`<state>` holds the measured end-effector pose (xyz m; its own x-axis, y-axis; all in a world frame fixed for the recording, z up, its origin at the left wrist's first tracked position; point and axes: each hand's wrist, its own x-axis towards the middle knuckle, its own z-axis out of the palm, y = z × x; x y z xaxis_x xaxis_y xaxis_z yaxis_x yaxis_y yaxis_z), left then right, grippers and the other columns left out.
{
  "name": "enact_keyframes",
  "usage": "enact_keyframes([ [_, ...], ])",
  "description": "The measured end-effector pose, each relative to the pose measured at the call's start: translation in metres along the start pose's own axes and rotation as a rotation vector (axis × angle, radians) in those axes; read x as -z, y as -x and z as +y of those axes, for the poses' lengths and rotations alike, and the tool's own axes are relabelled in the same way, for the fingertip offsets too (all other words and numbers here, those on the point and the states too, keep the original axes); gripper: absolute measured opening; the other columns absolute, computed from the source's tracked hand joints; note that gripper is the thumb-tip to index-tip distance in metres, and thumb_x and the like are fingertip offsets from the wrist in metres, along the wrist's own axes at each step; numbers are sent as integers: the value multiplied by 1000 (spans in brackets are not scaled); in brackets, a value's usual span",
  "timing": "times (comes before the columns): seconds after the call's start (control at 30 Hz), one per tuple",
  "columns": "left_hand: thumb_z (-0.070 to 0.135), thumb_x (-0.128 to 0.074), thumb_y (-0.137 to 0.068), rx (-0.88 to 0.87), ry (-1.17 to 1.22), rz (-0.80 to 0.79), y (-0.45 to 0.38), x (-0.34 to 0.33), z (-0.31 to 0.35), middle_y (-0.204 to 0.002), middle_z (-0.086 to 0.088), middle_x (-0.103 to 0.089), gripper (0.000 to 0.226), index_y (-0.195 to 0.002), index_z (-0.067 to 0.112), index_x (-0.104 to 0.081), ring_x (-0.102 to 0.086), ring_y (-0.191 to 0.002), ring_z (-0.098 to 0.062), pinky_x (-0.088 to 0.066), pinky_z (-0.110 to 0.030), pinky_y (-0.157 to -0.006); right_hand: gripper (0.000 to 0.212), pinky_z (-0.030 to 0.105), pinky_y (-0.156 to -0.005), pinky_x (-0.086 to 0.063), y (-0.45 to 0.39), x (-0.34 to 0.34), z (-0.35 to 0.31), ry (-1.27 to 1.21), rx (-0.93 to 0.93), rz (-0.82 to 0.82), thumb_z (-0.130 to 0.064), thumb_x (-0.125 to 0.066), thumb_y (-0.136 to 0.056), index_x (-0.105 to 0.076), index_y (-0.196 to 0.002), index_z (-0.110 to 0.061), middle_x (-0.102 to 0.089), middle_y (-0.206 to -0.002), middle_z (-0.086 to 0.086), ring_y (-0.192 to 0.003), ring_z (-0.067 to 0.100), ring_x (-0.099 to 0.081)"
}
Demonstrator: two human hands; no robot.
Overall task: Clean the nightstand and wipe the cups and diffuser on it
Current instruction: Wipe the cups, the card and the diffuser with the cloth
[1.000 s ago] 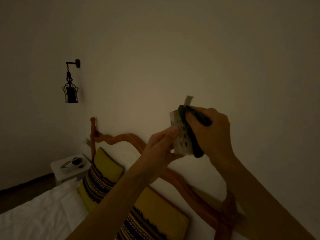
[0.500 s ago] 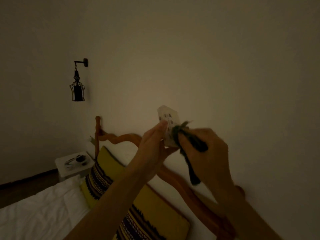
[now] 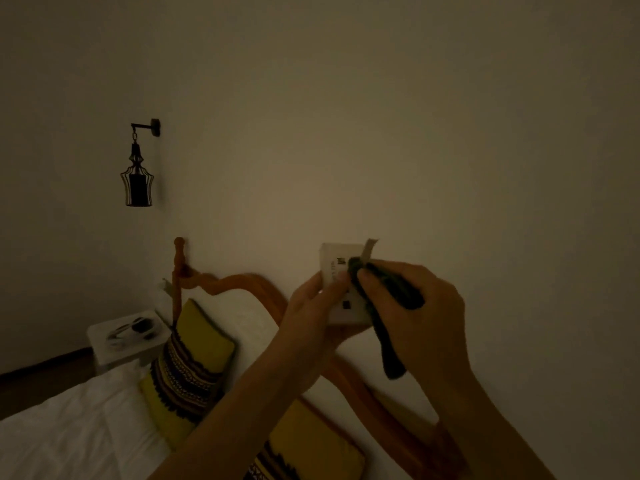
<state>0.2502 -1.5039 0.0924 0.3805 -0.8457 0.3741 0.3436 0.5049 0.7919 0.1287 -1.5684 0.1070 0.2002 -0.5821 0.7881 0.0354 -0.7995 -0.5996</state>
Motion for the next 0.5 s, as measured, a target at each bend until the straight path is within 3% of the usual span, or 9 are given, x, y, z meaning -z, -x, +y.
enact_keyframes([
  [0.1, 27, -59, -89, -1, 101, 48, -6, 5, 4, -118, -22, -67, 42, -127, 9, -59, -68, -107, -37, -60, -41, -81, 38, 23, -78, -60, 15, 5, 9, -57, -70, 28, -46, -68, -77, -75, -107, -23, -74, -97, -10, -87, 2, -70],
  [0.2, 24, -58, -89, -10, 178, 38, -9, 6, 4, -105, -17, -71, 37, -122, 7, -60, -71, -97, -29, -61, -37, -79, 36, 25, -75, -60, 21, 5, 10, -88, -93, 20, -50, -66, -76, -76, -103, -28, -75, -91, -12, -82, 2, -70],
  [0.37, 27, -64, -86, 25, -76, -1, -3, 5, -12, -107, -15, -72, 35, -116, 11, -70, -70, -99, -29, -60, -34, -78, 6, 35, -65, -63, -4, 7, 7, -225, -166, 55, -39, -74, -83, -77, -89, -37, -76, -81, -13, -73, 10, -74],
  [0.5, 21, -65, -80, 30, -132, -12, -5, 6, -11, -102, -13, -75, 38, -114, 5, -68, -73, -91, -26, -60, -29, -70, 6, 34, -58, -62, -25, 12, 1, -342, -236, -30, -30, -73, -88, -78, -86, -33, -77, -78, -5, -68, 18, -74],
])
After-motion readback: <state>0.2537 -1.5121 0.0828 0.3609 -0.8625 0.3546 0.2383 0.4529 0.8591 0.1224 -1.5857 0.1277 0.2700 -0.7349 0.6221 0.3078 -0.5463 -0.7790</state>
